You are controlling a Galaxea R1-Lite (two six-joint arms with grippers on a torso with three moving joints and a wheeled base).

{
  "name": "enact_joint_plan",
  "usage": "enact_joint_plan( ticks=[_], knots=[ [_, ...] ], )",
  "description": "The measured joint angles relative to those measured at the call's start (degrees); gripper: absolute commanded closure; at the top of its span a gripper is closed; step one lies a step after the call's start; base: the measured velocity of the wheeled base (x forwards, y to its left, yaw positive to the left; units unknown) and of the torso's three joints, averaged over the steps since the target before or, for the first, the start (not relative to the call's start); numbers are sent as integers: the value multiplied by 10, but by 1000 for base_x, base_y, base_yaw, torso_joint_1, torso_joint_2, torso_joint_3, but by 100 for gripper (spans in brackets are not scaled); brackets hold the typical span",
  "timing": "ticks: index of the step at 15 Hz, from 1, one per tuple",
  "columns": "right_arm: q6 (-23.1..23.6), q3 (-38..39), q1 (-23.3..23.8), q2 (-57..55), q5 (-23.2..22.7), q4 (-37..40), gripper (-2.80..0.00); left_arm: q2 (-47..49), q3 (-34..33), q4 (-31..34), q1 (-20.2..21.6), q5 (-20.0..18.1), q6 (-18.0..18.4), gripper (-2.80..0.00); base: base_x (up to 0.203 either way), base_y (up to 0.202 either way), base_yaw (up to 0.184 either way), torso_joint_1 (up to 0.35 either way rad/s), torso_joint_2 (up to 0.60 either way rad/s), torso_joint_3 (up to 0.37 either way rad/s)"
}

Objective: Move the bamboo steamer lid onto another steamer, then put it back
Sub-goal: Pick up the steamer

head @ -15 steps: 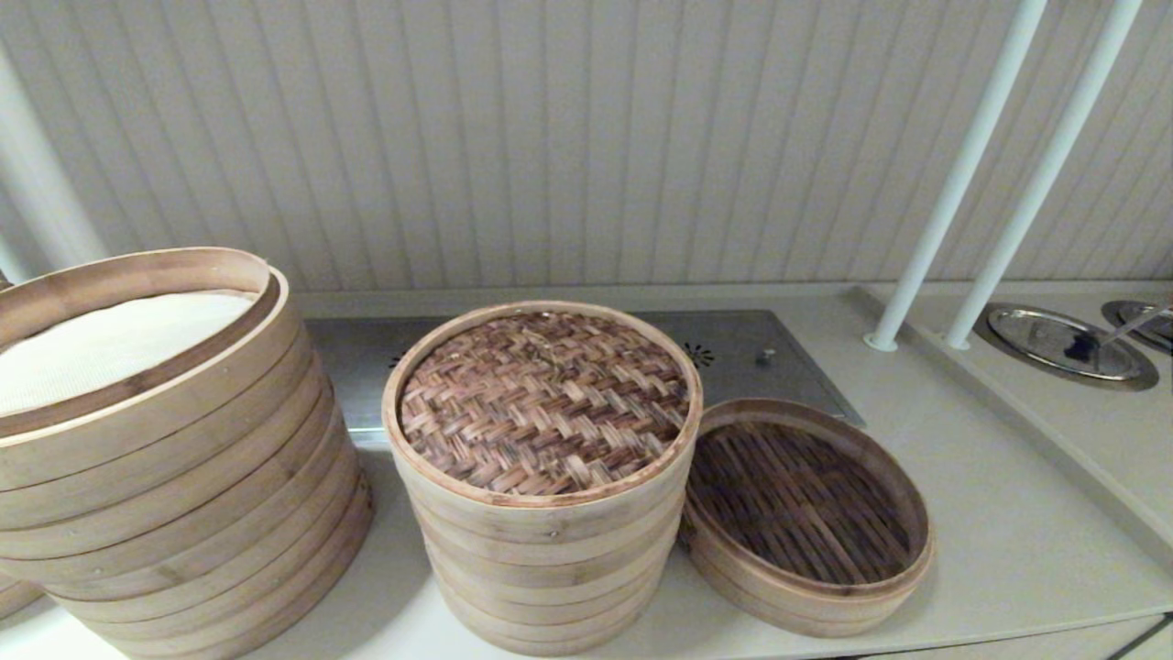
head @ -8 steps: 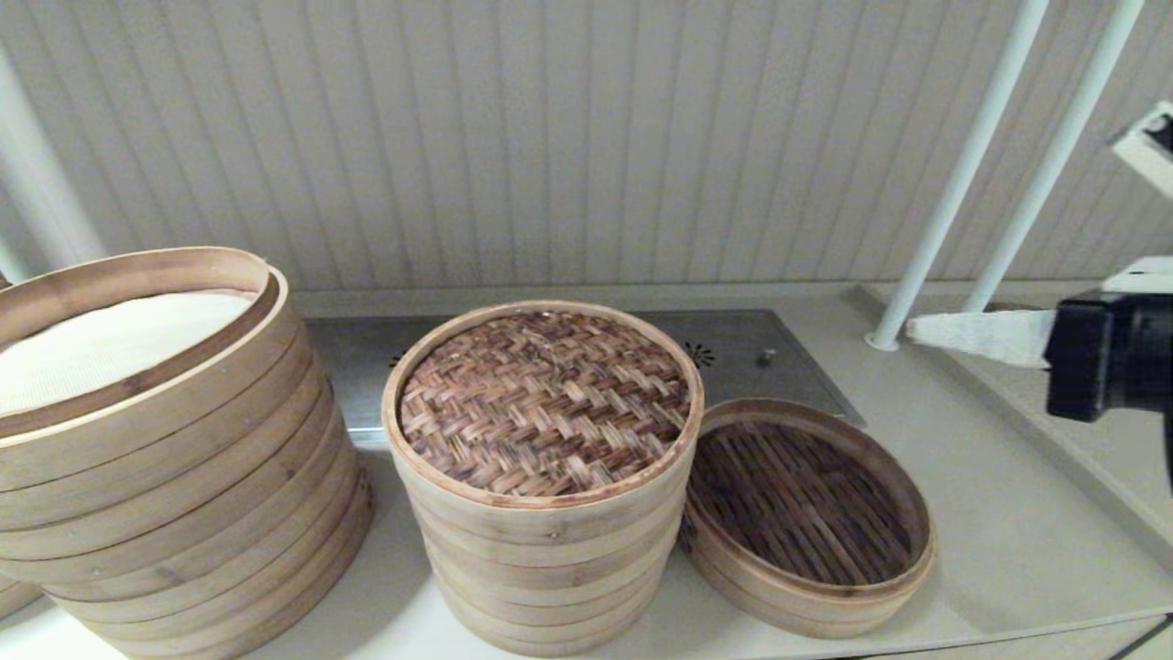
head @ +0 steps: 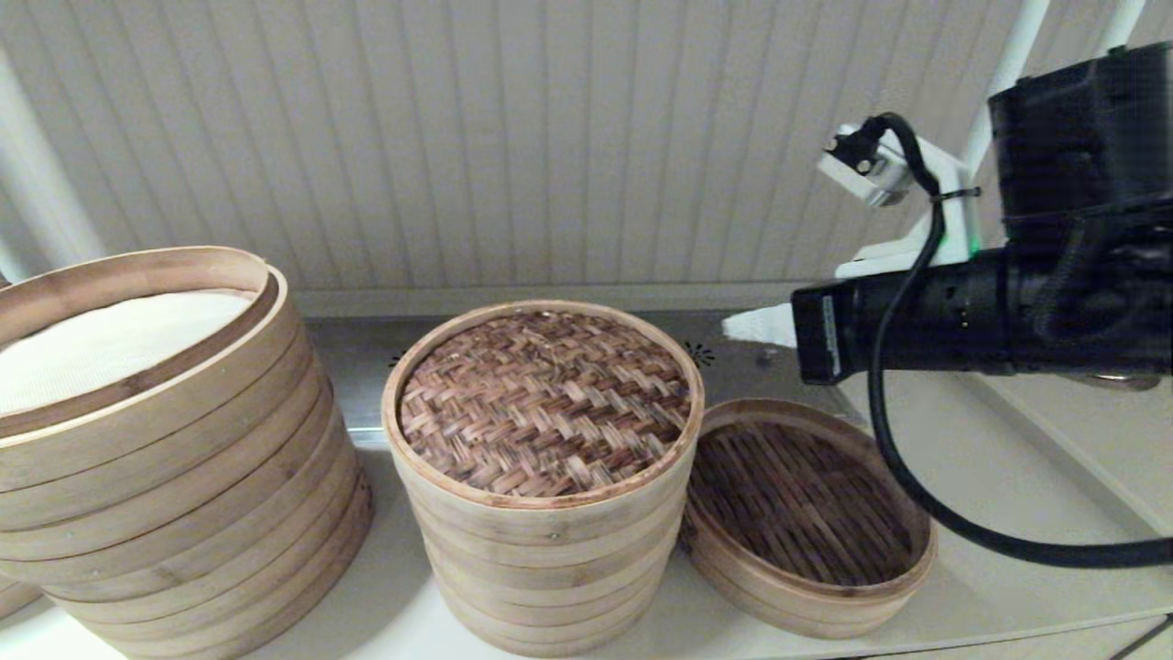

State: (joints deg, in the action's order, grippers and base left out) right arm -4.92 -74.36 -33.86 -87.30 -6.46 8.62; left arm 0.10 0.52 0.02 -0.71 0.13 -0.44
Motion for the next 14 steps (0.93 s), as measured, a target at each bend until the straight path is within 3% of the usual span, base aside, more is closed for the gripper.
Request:
enact_joint_plan(
  ticks=[3, 5, 8, 14],
  knots=[
    [1, -44, -45, -50, 31, -4, 0, 0, 0, 0, 0, 0, 0, 0, 0, 0, 0, 0, 0, 0],
    [2, -71, -72, -75, 56, -3, -280, 0, 0, 0, 0, 0, 0, 0, 0, 0, 0, 0, 0, 0],
    [3, -104, -95, -110, 82, -5, -280, 0, 0, 0, 0, 0, 0, 0, 0, 0, 0, 0, 0, 0],
    [1, -182, -127, -193, 91, -4, -280, 0, 0, 0, 0, 0, 0, 0, 0, 0, 0, 0, 0, 0]
  ],
)
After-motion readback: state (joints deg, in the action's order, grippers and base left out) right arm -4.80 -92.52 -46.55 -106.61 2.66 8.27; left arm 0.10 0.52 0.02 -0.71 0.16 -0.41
